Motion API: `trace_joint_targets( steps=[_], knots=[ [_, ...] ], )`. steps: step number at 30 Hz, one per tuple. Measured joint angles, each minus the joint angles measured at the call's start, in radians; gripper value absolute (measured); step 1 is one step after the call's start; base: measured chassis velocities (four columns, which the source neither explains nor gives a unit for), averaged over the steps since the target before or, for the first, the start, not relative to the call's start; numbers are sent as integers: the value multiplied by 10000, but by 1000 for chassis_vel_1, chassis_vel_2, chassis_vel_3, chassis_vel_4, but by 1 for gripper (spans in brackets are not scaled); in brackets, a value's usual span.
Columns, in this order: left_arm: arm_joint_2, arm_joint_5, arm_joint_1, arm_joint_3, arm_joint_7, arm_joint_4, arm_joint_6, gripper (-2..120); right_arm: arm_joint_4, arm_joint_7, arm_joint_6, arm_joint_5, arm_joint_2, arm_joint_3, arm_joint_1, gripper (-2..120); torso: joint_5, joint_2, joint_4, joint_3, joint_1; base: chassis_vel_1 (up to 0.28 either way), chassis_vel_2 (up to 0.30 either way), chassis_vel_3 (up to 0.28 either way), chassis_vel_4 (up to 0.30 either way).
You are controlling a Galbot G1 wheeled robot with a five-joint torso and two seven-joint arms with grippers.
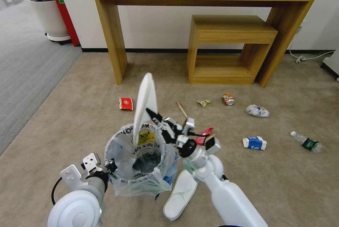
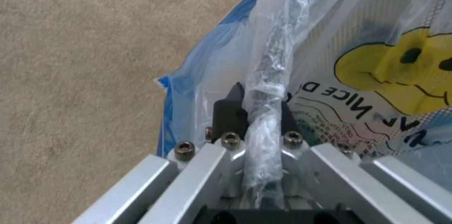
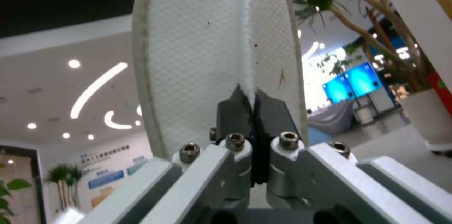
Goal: Pick up the trash bin and place the garbage on the floor into it.
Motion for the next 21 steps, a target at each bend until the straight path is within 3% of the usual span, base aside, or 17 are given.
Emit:
trace_joint_targets(
  steps=[6,16,21],
  knots=[
    [87,-10,84,-101,24,-127,12,1,9,681,-47,-594,-55,-48,-53,3,1,0,0,0,0,0,0,0,0],
    [113,-5,139,-151,41,-135,4,1,626,743,-966,-1865,-472,492,-627,41,1,0,-1,0,0,0,0,0,0],
    [122,0,153,-195,49,-148,2,1,837,716,-997,-2003,-696,769,-861,54,2,0,0,0,0,0,0,0,0]
  ],
)
